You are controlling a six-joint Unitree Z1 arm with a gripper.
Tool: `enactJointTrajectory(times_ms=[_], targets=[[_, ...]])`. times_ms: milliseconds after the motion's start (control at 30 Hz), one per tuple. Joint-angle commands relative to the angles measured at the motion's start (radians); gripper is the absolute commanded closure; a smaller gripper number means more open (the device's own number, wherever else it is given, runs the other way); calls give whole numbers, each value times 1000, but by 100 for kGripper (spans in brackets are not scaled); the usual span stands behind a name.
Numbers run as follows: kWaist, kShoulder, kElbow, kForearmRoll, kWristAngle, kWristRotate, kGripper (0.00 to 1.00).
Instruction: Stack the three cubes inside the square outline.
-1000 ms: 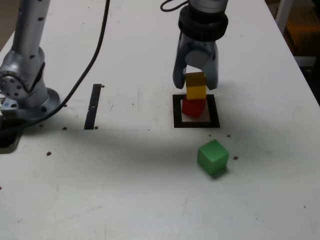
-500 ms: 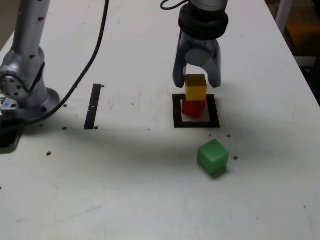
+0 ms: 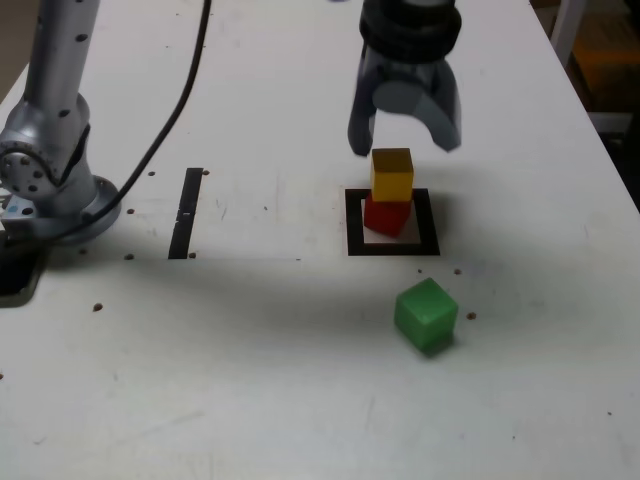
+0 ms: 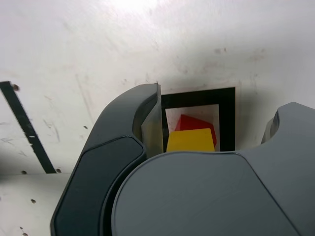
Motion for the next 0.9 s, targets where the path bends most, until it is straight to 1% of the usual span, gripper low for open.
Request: enactJointTrajectory(times_ms=[0, 200, 300, 400, 600, 667, 733, 867], targets=[[2, -31, -20, 28, 24, -11, 15], [-17, -102, -76, 130, 83, -47, 15], [-43, -135, -106, 170, 94, -58, 15], [-87, -157, -140, 196, 93, -63, 15], [-223, -163, -200, 208, 67, -74, 15], [-274, -159, -215, 203, 64, -78, 15], [-335, -153, -225, 184, 63, -84, 12], [-403, -143, -222, 143, 67, -92, 6]])
